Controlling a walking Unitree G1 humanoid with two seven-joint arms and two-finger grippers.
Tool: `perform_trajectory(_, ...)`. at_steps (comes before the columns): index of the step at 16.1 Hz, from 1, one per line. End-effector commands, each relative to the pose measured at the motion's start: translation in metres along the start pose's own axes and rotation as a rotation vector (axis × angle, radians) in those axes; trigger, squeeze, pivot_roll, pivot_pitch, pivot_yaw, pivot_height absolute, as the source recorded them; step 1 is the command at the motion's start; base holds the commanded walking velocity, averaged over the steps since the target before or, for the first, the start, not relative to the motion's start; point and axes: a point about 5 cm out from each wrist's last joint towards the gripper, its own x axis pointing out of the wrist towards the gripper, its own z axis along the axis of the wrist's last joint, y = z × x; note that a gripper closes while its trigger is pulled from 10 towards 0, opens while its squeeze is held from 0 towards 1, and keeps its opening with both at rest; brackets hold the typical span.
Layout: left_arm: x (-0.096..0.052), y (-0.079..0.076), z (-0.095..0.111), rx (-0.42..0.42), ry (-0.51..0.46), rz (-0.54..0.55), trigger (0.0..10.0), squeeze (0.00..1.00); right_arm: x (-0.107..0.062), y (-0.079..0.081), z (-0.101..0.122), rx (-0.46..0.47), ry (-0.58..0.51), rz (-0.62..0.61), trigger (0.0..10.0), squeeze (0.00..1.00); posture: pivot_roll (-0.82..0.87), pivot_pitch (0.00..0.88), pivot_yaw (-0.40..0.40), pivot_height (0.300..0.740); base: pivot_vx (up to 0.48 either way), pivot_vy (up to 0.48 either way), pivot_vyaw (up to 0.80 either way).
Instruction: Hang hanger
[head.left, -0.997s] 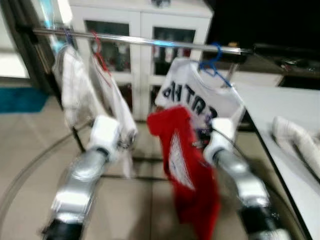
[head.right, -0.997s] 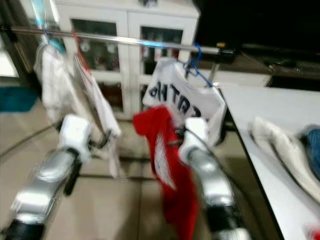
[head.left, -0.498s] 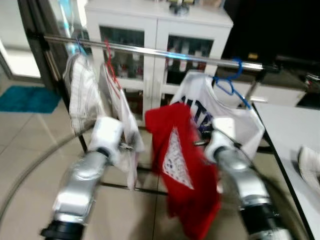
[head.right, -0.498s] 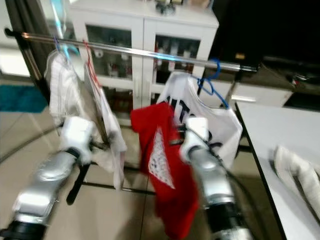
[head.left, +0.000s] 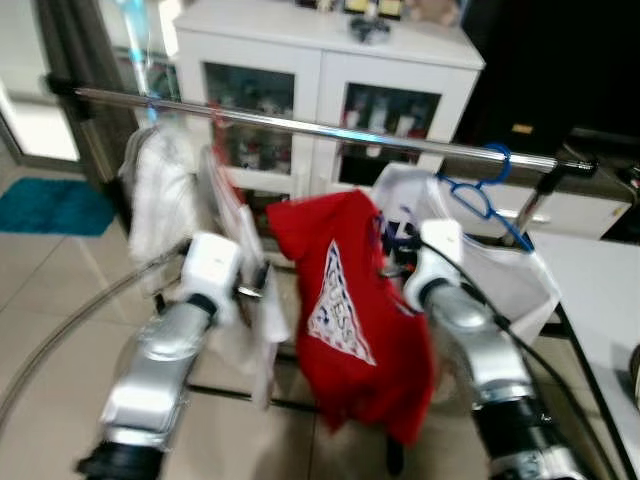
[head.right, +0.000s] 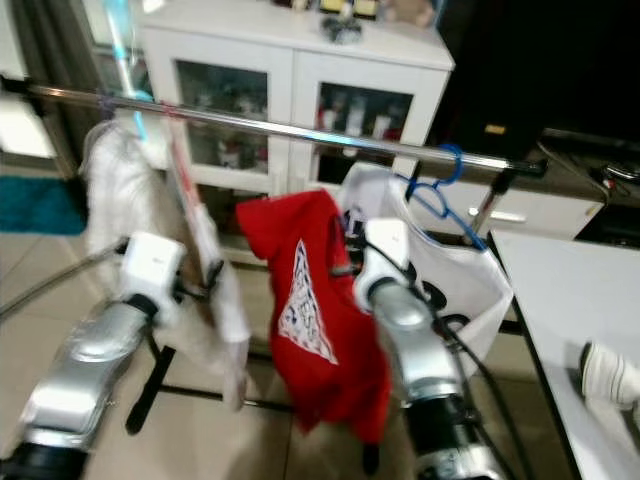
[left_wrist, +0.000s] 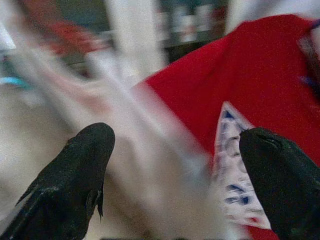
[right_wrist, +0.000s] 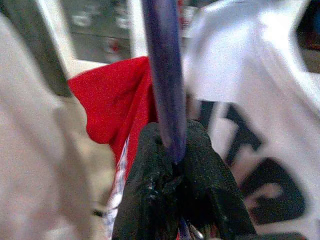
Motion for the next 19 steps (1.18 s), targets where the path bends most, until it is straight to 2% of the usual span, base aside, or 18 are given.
perform_trajectory(1,-0.002,0.007,0.005,0.029,-0.016,0.02,10.0,0.0,0.002,0.001,0.016,0.001,-0.06,0.0,10.0,0.0,0.07,0.0,-0.089,0.74,0.409,0.0,0.0)
perform_trajectory(5,-0.004,0.009,0.015,0.101,-0.043,-0.014,10.0,0.0,0.004,-0.001,0.028,0.024,-0.091,-0.013,10.0,0.0,0.07,0.0,-0.08,0.74,0.406,0.0,0.0)
perform_trajectory(7,-0.009,0.003,0.034,0.082,-0.146,-0.128,10.0,0.0,0.004,-0.003,0.042,0.063,-0.144,-0.021,10.0,0.0,0.07,0.0,-0.077,0.74,0.0,0.0,0.0)
perform_trajectory(9,-0.011,0.0,0.041,0.087,-0.175,-0.173,10.0,0.0,0.003,-0.003,0.05,0.064,-0.17,-0.019,10.0,0.0,0.07,0.0,-0.075,0.74,0.0,0.0,0.0)
perform_trajectory(11,-0.016,-0.004,0.053,0.093,-0.222,-0.268,10.0,0.0,0.005,-0.006,0.067,0.084,-0.225,-0.026,10.0,0.0,0.07,0.0,-0.074,0.74,0.0,0.0,0.0)
perform_trajectory(15,-0.021,-0.011,0.056,0.119,-0.227,-0.366,10.0,0.0,0.009,-0.006,0.075,0.068,-0.242,-0.019,10.0,0.0,0.07,0.0,-0.075,0.74,0.0,0.0,0.0)
perform_trajectory(19,-0.02,-0.008,0.055,0.144,-0.211,-0.36,10.0,0.0,0.006,-0.006,0.071,0.059,-0.237,-0.023,10.0,0.0,0.07,0.0,-0.079,0.74,0.0,0.0,0.0)
